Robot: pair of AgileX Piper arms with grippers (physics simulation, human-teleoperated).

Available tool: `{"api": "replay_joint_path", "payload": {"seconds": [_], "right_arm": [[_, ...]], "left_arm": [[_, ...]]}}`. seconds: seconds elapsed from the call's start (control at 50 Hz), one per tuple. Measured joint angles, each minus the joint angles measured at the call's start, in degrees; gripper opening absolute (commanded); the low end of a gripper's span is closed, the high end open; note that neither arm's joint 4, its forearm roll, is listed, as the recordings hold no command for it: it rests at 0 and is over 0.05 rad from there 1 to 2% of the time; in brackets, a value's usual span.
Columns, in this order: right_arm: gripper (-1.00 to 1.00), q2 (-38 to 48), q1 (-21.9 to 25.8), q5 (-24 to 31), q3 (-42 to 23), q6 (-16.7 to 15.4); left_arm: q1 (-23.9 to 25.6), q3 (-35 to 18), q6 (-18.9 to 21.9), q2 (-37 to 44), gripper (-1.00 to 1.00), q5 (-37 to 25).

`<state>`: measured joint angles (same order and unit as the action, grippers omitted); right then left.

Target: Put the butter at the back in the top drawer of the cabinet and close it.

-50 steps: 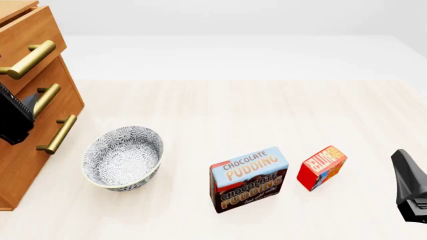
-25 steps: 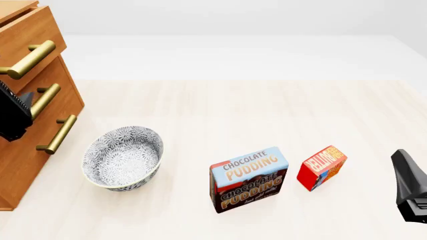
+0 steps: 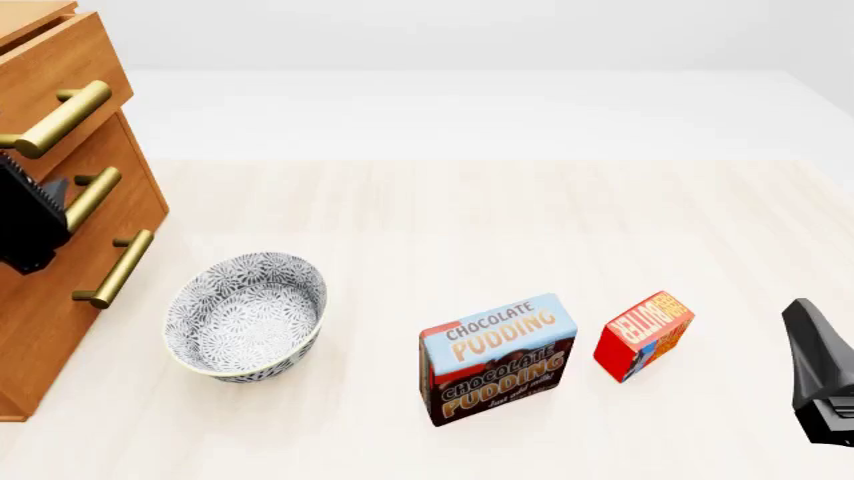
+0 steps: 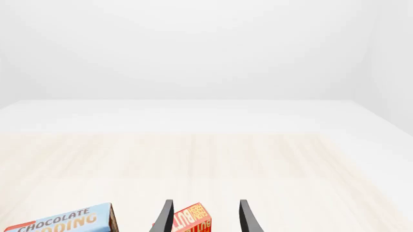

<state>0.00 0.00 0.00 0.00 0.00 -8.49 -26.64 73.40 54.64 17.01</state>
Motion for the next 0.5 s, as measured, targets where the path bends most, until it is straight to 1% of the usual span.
{"api": "replay_joint_path", "payload": {"seconds": [0.5], "right_arm": [[1.0, 0.0, 0.0, 0.0, 0.0, 0.0]], "left_arm": [[-0.7, -1.1, 0.2, 3.6, 1.0, 2.9]]}}
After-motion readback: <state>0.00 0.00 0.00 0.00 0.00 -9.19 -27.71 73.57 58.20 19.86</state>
